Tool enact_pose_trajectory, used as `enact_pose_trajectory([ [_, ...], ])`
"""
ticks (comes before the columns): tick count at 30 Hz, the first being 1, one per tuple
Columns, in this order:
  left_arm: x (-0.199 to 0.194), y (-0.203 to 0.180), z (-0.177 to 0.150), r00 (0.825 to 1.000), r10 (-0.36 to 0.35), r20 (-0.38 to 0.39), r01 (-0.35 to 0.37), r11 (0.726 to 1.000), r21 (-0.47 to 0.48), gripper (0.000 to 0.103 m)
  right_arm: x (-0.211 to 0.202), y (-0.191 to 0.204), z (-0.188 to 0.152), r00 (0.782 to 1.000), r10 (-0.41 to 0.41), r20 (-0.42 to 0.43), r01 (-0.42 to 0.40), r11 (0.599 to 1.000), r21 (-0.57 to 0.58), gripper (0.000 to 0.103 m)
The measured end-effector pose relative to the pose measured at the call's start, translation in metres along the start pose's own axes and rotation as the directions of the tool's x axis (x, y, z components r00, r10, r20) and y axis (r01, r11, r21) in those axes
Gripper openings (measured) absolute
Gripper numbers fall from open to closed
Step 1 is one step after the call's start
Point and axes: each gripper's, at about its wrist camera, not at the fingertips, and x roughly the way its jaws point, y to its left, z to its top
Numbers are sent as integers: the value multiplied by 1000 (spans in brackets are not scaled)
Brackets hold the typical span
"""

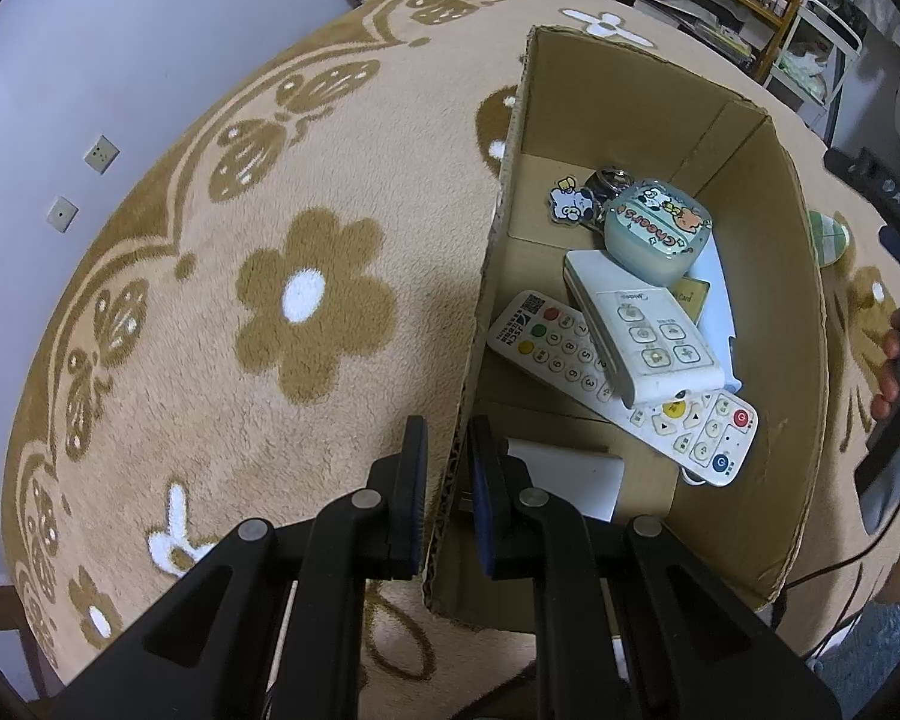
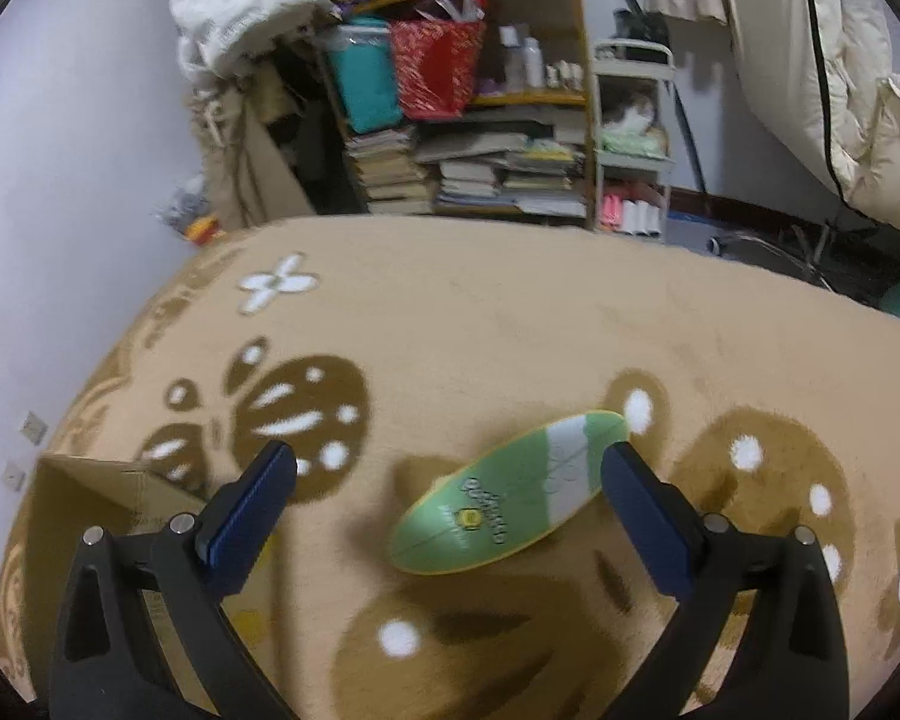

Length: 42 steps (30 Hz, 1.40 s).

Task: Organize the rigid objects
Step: 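Move the right gripper to the green Pochacco board and grasp it, then lift the Pochacco board with the right gripper over the box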

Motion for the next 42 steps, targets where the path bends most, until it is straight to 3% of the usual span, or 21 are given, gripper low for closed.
enact_pose_trajectory([
  [12, 10, -3, 0, 1000, 12, -23, -12, 1000, 7, 14, 60, -14, -6, 983, -144, -113, 154, 985, 82, 103],
  [15, 11, -1, 0, 1000, -4, -24, 4, 1000, -2, 14, 67, -16, -11, 979, -148, -137, 163, 981, 103, 103],
  [31, 16, 1, 1, 1000, -7, -27, 7, 1000, -2, 14, 77, -13, -23, 965, -222, -138, 240, 961, 137, 101],
  [34, 16, 2, 1, 1000, -6, -27, 6, 1000, -2, 14, 75, -13, -24, 964, -228, -137, 245, 962, 123, 96],
  [42, 14, 0, 0, 1000, 2, -24, -2, 1000, 0, 14, 62, -19, -29, 969, -216, -123, 229, 967, 107, 65],
])
